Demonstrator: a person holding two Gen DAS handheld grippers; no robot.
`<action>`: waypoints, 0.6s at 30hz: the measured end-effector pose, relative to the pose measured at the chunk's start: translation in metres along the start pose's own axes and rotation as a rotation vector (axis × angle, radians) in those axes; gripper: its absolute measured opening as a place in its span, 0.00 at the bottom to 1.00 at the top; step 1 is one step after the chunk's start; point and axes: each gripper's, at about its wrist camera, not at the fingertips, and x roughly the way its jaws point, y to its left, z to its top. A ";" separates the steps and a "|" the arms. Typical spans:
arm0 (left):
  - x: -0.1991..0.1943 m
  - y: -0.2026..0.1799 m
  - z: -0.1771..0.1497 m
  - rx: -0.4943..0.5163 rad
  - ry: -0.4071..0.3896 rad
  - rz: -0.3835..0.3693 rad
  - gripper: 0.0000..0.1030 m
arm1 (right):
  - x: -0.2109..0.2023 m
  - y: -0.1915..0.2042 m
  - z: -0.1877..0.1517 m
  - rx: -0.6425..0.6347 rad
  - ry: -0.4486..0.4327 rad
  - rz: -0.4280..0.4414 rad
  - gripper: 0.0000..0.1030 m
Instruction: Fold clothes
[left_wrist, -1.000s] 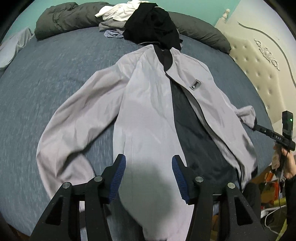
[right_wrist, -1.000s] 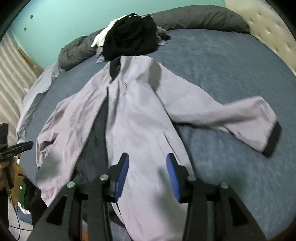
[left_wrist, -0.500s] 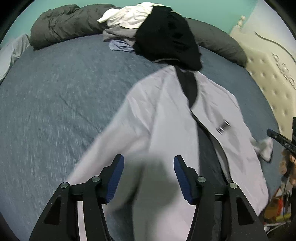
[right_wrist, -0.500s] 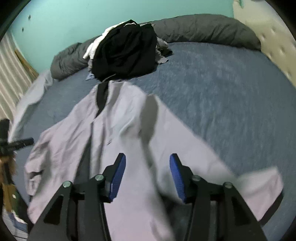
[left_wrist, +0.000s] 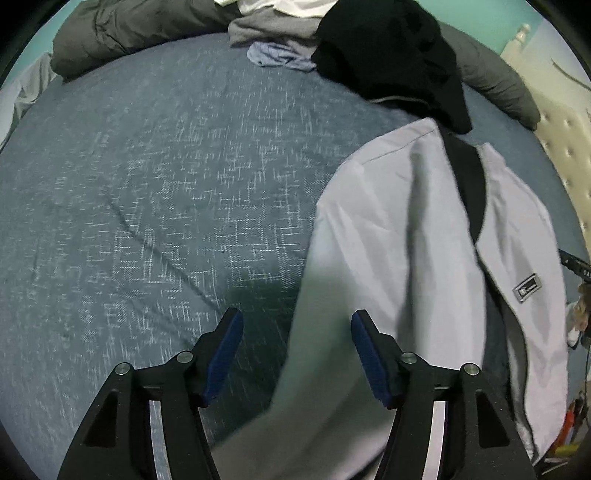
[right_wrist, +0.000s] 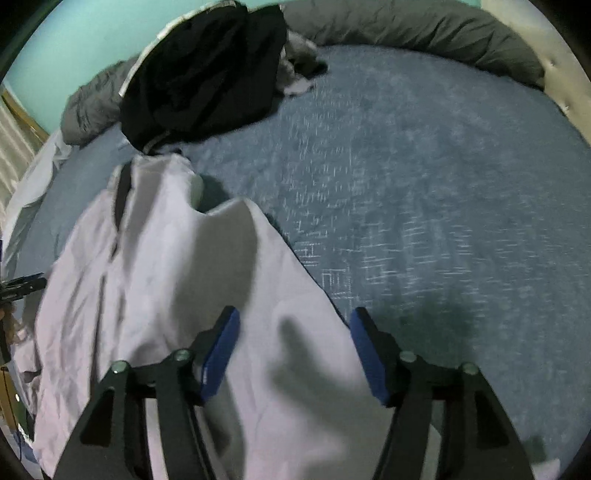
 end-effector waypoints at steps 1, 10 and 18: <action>0.003 0.001 0.000 0.000 -0.005 0.000 0.63 | 0.009 0.001 0.001 -0.011 0.011 -0.013 0.62; 0.030 0.002 -0.005 0.030 0.021 -0.029 0.48 | 0.043 0.006 -0.007 -0.084 0.041 -0.078 0.50; 0.006 -0.013 -0.010 0.133 -0.024 0.023 0.01 | 0.018 0.017 -0.015 -0.139 -0.007 -0.154 0.02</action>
